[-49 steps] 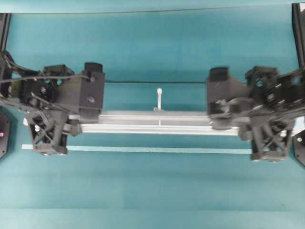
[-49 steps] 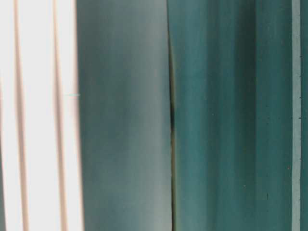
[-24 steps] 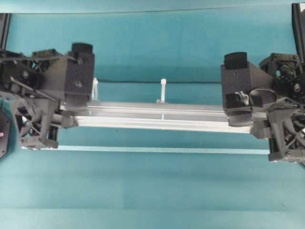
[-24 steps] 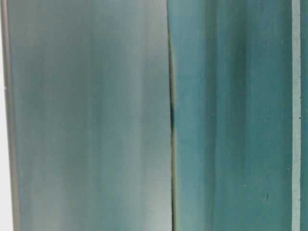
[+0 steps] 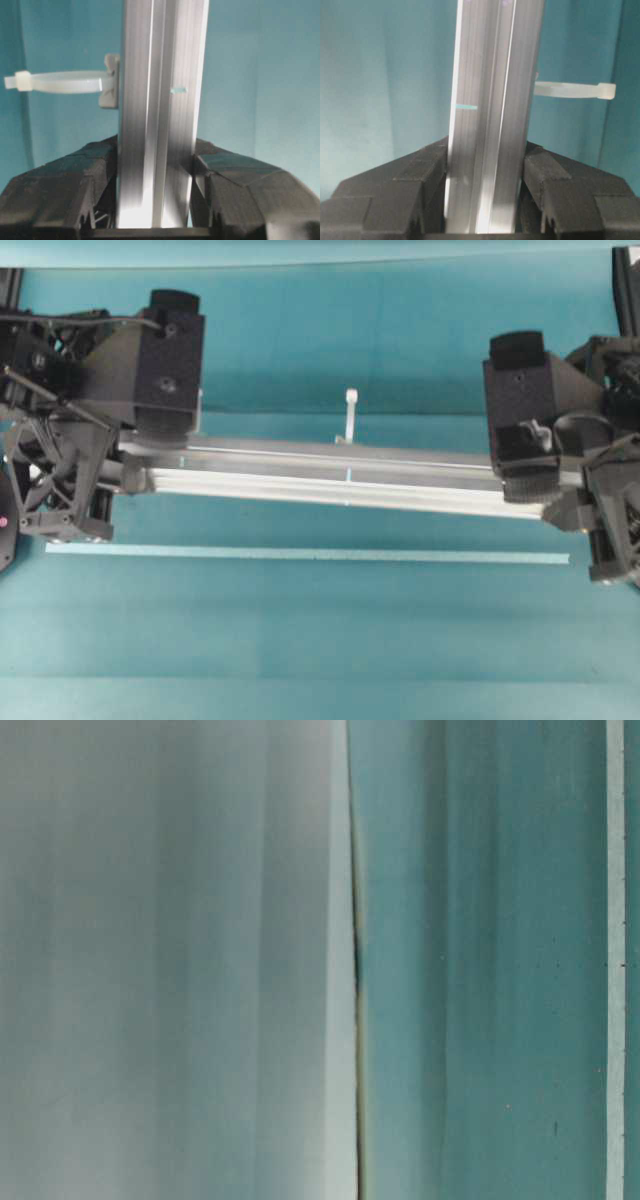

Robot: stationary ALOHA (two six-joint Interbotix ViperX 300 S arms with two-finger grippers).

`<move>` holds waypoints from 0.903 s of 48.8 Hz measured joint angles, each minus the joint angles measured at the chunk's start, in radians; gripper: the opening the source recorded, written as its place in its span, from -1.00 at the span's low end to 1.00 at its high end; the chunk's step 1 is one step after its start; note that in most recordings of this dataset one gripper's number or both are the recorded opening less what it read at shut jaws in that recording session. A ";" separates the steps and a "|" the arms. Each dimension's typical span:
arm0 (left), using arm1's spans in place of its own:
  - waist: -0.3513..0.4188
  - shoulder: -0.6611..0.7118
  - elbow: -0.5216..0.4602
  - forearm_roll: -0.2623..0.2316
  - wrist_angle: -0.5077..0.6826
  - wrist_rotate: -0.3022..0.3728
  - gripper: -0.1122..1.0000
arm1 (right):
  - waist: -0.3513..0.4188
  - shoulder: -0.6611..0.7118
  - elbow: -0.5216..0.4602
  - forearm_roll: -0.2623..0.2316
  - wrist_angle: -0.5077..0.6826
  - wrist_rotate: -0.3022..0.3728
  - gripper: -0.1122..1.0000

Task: Lift the large metal rail with both hands.
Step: 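Hold the silver rail raised above the table with both grippers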

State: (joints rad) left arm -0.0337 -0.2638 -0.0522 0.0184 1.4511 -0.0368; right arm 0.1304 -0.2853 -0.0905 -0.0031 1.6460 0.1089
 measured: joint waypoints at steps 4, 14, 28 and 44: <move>-0.003 0.015 -0.034 0.000 0.037 0.000 -0.16 | 0.006 0.014 -0.043 0.000 0.012 0.002 -0.06; -0.011 0.023 -0.081 0.000 0.069 0.000 -0.16 | 0.021 0.026 -0.100 0.000 0.014 0.012 -0.06; -0.012 0.031 -0.106 0.000 0.078 -0.002 -0.16 | 0.021 0.025 -0.103 -0.006 0.015 0.012 -0.07; -0.011 0.034 -0.112 0.000 0.077 -0.006 -0.16 | 0.003 0.012 -0.064 -0.006 0.014 0.011 -0.06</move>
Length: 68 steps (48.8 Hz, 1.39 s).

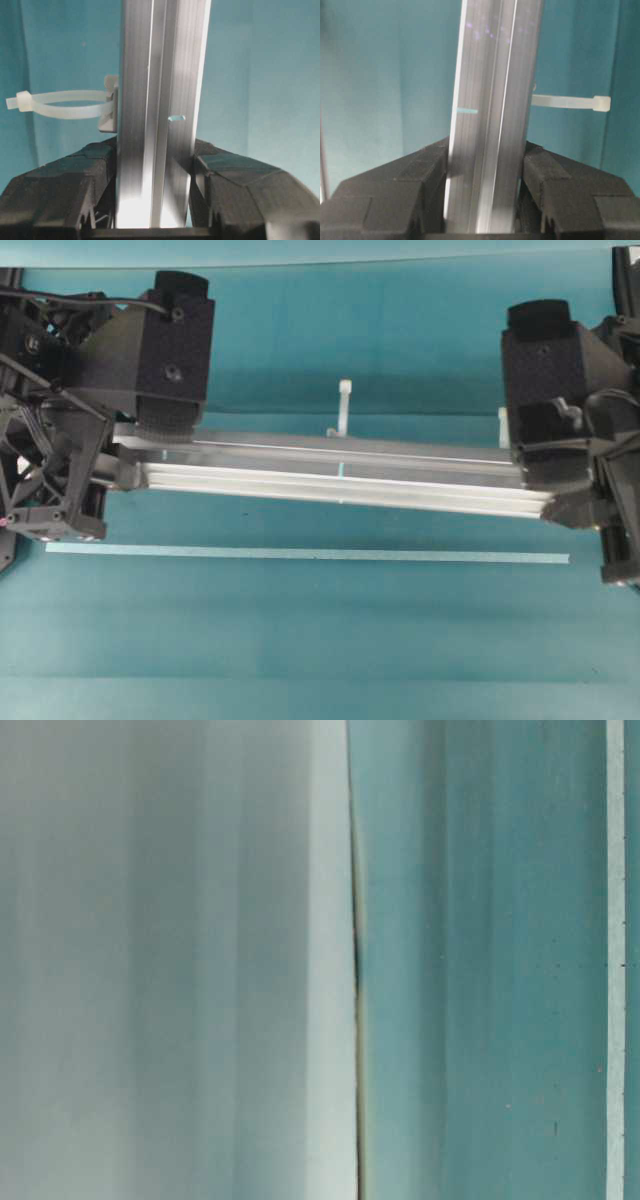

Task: Lift the large metal rail with both hands.
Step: 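Hold the silver rail raised above the table with both grippers, then lower the silver rail back onto the table with both grippers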

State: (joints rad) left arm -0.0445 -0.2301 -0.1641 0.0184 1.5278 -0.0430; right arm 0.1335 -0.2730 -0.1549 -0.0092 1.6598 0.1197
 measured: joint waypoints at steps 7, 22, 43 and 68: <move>0.000 0.000 -0.003 0.000 0.000 -0.008 -0.16 | -0.009 -0.005 0.020 -0.003 0.000 0.000 -0.06; 0.000 0.000 -0.005 0.002 -0.002 -0.008 -0.16 | -0.012 -0.008 0.023 -0.006 0.000 -0.002 -0.06; -0.002 0.009 -0.003 0.002 -0.002 -0.009 -0.16 | -0.017 -0.008 0.074 -0.028 -0.015 -0.012 -0.06; 0.003 -0.006 0.339 0.002 -0.229 -0.012 -0.16 | -0.034 -0.002 0.382 -0.032 -0.275 -0.049 -0.07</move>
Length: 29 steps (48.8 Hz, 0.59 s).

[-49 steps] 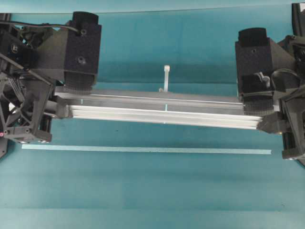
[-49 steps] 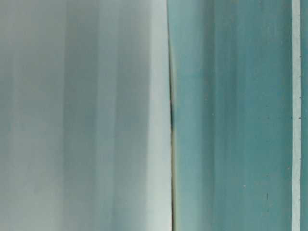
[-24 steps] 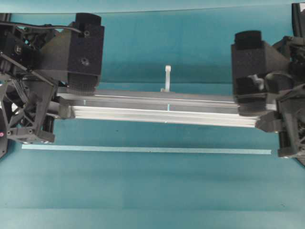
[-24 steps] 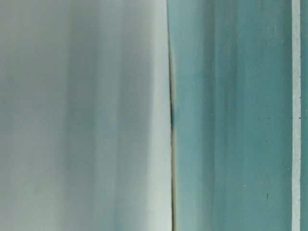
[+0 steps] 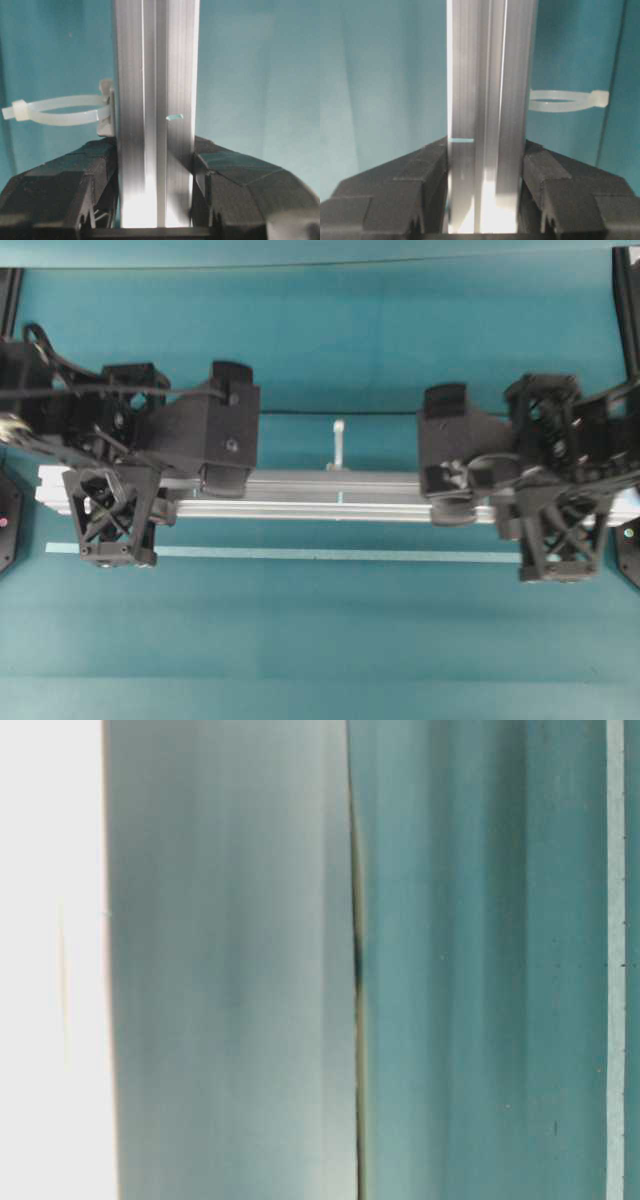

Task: Lift the large metal rail with both hands.
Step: 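Lower the silver rail back onto the table with both grippers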

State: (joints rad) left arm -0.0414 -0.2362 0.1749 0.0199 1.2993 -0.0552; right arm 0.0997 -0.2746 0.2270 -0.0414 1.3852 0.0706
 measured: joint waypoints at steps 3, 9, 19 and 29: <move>0.005 -0.006 0.041 0.000 -0.025 0.000 -0.16 | -0.005 -0.002 0.044 0.000 -0.054 0.000 -0.06; 0.014 -0.008 0.117 0.000 -0.087 0.000 -0.16 | -0.015 -0.002 0.137 -0.002 -0.169 -0.002 -0.06; 0.031 -0.008 0.245 0.002 -0.244 0.000 -0.16 | -0.026 0.005 0.262 -0.003 -0.330 -0.002 -0.06; 0.032 -0.008 0.328 0.002 -0.339 -0.002 -0.16 | -0.026 0.025 0.336 -0.003 -0.436 -0.003 -0.06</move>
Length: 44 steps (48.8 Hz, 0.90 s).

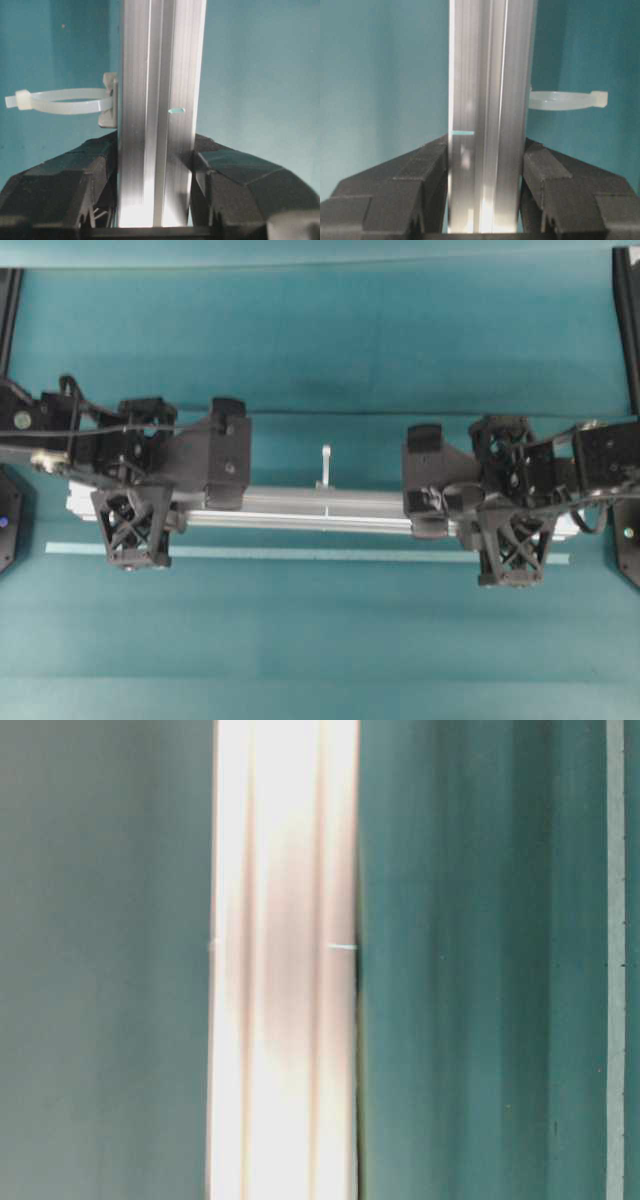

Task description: Lift the large metal rail with both hands.

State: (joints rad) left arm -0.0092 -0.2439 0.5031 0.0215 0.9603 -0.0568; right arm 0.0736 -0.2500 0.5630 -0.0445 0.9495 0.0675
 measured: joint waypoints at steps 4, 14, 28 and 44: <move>0.000 0.002 0.040 0.000 -0.049 0.000 -0.16 | 0.000 0.014 0.015 0.000 -0.031 0.000 -0.07; 0.000 0.032 0.133 0.002 -0.186 0.000 -0.16 | 0.000 0.069 0.046 0.000 -0.109 0.000 -0.06; -0.002 0.091 0.179 0.005 -0.258 0.000 -0.16 | 0.000 0.137 0.061 0.002 -0.173 0.000 -0.06; -0.003 0.129 0.215 0.005 -0.333 -0.011 -0.16 | -0.002 0.169 0.109 0.002 -0.267 0.000 -0.06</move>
State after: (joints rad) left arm -0.0123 -0.1150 0.7179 0.0261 0.6274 -0.0675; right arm 0.0721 -0.0813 0.6719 -0.0430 0.6826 0.0675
